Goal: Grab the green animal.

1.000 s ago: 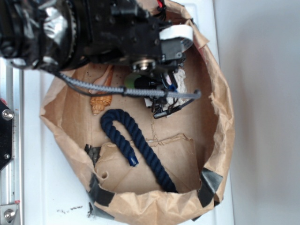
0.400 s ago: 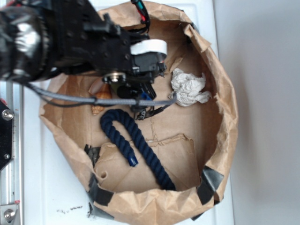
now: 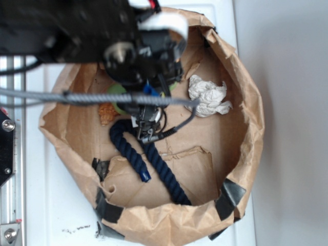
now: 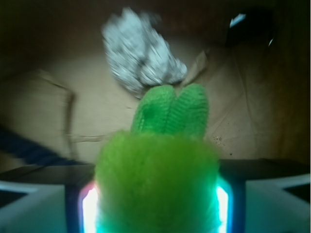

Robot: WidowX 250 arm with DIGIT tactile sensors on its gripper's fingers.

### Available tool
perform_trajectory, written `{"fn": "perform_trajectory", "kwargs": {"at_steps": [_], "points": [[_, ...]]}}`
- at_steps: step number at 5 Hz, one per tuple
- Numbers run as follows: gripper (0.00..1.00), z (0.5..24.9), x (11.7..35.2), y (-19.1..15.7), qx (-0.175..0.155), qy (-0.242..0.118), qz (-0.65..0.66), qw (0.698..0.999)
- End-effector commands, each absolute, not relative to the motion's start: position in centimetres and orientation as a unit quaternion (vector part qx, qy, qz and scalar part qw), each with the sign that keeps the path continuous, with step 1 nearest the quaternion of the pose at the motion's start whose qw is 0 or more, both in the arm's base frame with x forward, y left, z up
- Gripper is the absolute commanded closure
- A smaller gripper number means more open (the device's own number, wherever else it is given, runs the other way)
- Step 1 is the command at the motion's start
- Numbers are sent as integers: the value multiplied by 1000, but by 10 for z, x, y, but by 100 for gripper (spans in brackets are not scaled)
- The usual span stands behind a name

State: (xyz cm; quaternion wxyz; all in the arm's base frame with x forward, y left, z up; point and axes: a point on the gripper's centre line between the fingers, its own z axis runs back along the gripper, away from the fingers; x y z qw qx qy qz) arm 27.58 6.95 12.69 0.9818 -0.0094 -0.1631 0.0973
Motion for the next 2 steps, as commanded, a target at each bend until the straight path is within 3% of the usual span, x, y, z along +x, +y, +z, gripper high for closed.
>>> {"fn": "perform_trajectory", "kwargs": {"at_steps": [1, 2], "points": [[100, 205, 264, 67, -20, -201, 136, 970], [100, 208, 263, 68, -22, -199, 130, 971]]}}
